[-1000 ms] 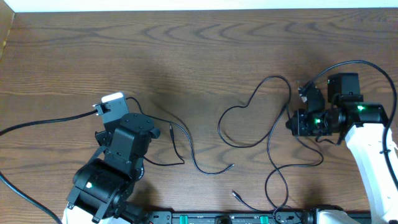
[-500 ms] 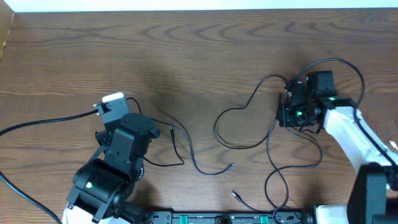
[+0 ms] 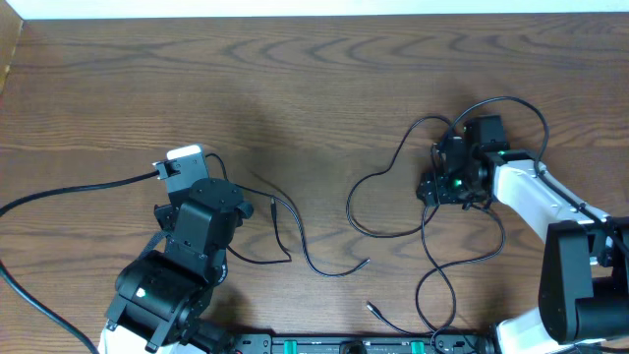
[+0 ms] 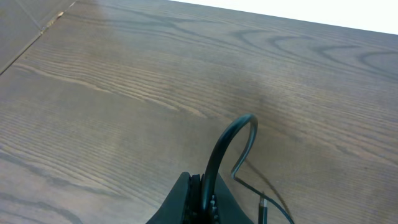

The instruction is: Untangle cables

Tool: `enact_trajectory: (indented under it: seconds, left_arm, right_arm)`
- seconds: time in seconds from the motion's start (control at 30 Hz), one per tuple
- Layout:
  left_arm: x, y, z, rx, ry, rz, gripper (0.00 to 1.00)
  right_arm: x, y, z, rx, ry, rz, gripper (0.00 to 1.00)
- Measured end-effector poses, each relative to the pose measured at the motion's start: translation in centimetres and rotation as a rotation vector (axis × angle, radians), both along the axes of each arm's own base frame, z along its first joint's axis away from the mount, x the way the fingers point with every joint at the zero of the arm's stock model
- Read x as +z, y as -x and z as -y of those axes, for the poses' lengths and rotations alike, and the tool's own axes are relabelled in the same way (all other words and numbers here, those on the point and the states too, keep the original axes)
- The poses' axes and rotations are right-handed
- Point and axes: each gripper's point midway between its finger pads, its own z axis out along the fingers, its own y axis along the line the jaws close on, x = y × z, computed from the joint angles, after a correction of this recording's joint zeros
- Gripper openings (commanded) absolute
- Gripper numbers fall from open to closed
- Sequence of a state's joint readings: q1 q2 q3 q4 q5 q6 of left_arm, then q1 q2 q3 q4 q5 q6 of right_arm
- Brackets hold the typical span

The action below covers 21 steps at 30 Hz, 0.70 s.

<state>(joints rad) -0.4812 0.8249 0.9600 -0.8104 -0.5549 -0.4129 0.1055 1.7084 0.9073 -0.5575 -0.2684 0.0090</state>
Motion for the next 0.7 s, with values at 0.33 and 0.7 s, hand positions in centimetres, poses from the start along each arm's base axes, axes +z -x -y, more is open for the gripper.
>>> enact_trajectory:
  seconds: [0.33,0.7]
  left_arm:
    - [0.01,-0.01,0.00,0.000,0.000,0.000,0.07]
    - [0.00,0.00,0.00,-0.002,-0.002,-0.001,0.08]
  right_arm:
    - [-0.20,0.12,-0.06,0.021,0.052,0.005,0.70]
    - [-0.60,0.86,-0.08,-0.068,0.093,-0.015,0.59]
